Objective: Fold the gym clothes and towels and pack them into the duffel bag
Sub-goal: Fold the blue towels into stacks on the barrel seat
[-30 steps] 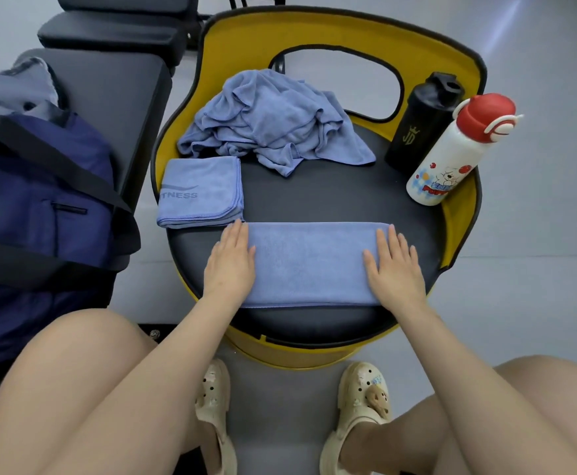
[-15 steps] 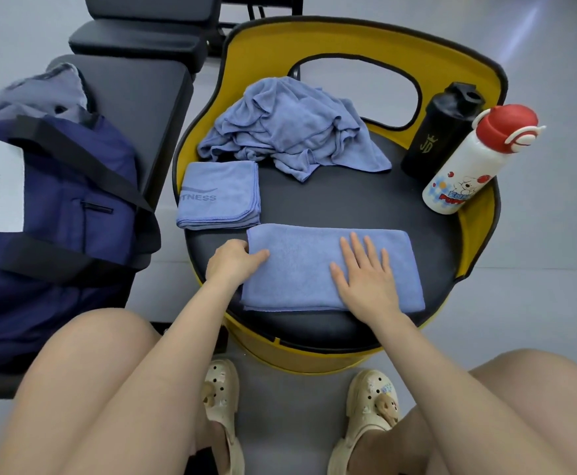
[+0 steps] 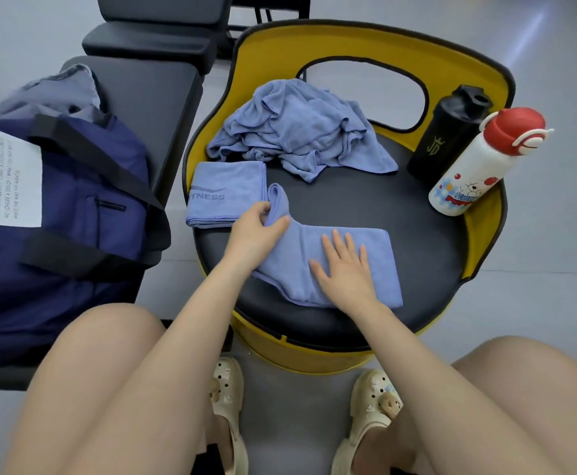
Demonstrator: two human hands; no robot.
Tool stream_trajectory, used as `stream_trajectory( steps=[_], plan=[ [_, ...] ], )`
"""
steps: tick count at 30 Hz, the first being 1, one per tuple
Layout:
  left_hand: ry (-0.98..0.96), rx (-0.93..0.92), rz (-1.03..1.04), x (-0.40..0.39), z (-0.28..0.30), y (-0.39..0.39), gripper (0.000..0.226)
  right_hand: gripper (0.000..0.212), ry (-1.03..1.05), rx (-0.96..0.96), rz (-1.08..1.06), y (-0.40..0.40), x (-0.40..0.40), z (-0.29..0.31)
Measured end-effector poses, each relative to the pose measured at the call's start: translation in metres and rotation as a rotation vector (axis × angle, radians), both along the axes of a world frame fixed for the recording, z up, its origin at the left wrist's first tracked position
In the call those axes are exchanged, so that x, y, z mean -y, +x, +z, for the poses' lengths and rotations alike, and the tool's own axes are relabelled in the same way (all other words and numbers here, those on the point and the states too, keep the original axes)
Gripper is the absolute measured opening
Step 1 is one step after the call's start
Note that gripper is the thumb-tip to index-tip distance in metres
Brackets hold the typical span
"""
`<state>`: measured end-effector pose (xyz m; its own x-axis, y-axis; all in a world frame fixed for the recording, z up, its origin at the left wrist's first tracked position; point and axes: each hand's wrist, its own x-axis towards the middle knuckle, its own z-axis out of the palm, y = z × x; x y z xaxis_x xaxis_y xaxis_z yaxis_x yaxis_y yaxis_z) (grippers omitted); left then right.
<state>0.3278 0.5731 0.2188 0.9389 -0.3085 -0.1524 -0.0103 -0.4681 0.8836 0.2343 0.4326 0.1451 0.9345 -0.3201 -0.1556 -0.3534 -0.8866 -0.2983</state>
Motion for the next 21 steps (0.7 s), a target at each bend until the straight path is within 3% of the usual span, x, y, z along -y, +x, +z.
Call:
stream_trajectory(
  steps=[3, 5, 7, 9, 12, 16, 19, 21],
  plan=[
    [0.009, 0.026, -0.058, 0.018, 0.001, -0.012, 0.022, 0.033, 0.444, 0.278, -0.168, 0.006, -0.003, 0.026],
    [0.002, 0.003, -0.095, 0.028, 0.0, -0.02, 0.026, 0.038, 0.81, 0.283, -0.324, 0.009, -0.006, 0.047],
    [-0.059, -0.105, -0.099, 0.036, 0.0, -0.028, 0.025, 0.053, 0.97, 0.183, -0.427, 0.008, -0.003, 0.056],
    [-0.07, -0.148, -0.097, 0.039, -0.003, -0.032, 0.029, 0.057, 0.969, 0.171, -0.435, 0.004, 0.003, 0.051],
    [0.099, 0.03, -0.13, 0.039, -0.015, -0.031, 0.025, 0.019, 0.875, 0.219, -0.411, -0.002, 0.013, 0.042],
    [0.286, 0.275, -0.236, 0.04, -0.029, -0.038, 0.037, 0.022, 0.813, 0.232, -0.489, -0.01, 0.024, 0.044],
    [0.341, 0.346, -0.395, 0.041, -0.029, -0.048, 0.068, 0.025, 0.734, 0.246, -0.524, -0.019, 0.034, 0.045],
    [0.507, 0.435, -0.567, 0.04, -0.03, -0.055, 0.09, 0.021, 0.72, 0.254, -0.551, -0.025, 0.04, 0.046]
  ],
)
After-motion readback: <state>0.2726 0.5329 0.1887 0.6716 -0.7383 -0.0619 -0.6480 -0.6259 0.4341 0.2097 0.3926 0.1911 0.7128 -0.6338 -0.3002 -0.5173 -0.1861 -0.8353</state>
